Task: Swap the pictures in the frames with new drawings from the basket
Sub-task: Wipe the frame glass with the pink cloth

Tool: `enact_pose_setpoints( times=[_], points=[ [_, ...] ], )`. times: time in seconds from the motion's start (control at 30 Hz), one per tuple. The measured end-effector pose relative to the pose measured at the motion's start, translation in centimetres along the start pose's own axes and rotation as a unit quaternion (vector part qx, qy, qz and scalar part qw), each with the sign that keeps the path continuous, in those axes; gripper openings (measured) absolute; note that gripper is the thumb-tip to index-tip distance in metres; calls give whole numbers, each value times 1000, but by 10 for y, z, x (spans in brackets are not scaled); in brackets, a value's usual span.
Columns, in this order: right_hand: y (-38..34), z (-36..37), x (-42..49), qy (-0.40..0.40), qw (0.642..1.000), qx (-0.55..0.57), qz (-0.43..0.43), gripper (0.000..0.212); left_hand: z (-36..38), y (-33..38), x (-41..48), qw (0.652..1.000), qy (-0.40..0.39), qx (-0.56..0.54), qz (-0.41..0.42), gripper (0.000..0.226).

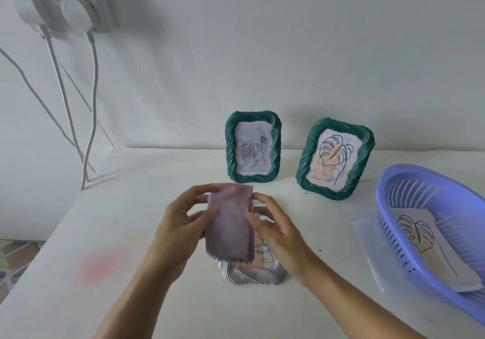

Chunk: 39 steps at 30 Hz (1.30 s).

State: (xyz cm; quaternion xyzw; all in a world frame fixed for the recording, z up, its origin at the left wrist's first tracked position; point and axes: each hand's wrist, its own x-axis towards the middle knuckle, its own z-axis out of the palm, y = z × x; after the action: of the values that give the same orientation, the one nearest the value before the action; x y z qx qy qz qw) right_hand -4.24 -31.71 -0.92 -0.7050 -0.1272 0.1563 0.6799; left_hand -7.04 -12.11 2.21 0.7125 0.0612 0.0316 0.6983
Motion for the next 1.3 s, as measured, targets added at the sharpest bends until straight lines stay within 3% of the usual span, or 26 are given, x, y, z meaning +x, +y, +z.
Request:
enact_pose_setpoints(
  times=[0.17,0.3,0.37,0.4,0.47,0.53,0.6,0.7,0.8,1.0,1.1,1.3],
  points=[
    [0,-5,-2,75,994,80,10,56,20,-9,8,999,-25,29,10,29],
    [10,-19,6,141,989,18,-25,49,18,-19,17,990,-22,133,31,27],
    [14,-27,14,138,989,-42,-27,44,9,-32,19,983,-39,178,35,26],
    [17,-32,19,122,990,-72,-16,43,3,-40,19,967,-44,242,62,26],
    [24,-40,30,86,986,-142,-8,40,-12,-62,17,894,-74,424,125,45],
    [31,-45,38,51,971,-234,-25,38,-22,-82,14,840,-132,516,99,68],
    [39,-46,44,26,937,-343,-57,43,-25,-94,12,822,-169,537,84,73],
    [45,-37,42,54,853,-510,-98,39,-24,-98,10,814,-165,548,102,69],
    [50,-27,33,72,806,-578,-105,42,-23,-100,8,810,-147,556,116,67],
    [77,-24,24,26,773,-610,-172,38,-22,-110,6,795,-124,577,140,64],
    [76,-23,32,38,784,-587,-198,34,-23,-112,7,791,-122,581,147,64],
    [74,-20,43,35,785,-595,-169,30,-23,-115,7,778,-112,597,158,62]
  ],
)
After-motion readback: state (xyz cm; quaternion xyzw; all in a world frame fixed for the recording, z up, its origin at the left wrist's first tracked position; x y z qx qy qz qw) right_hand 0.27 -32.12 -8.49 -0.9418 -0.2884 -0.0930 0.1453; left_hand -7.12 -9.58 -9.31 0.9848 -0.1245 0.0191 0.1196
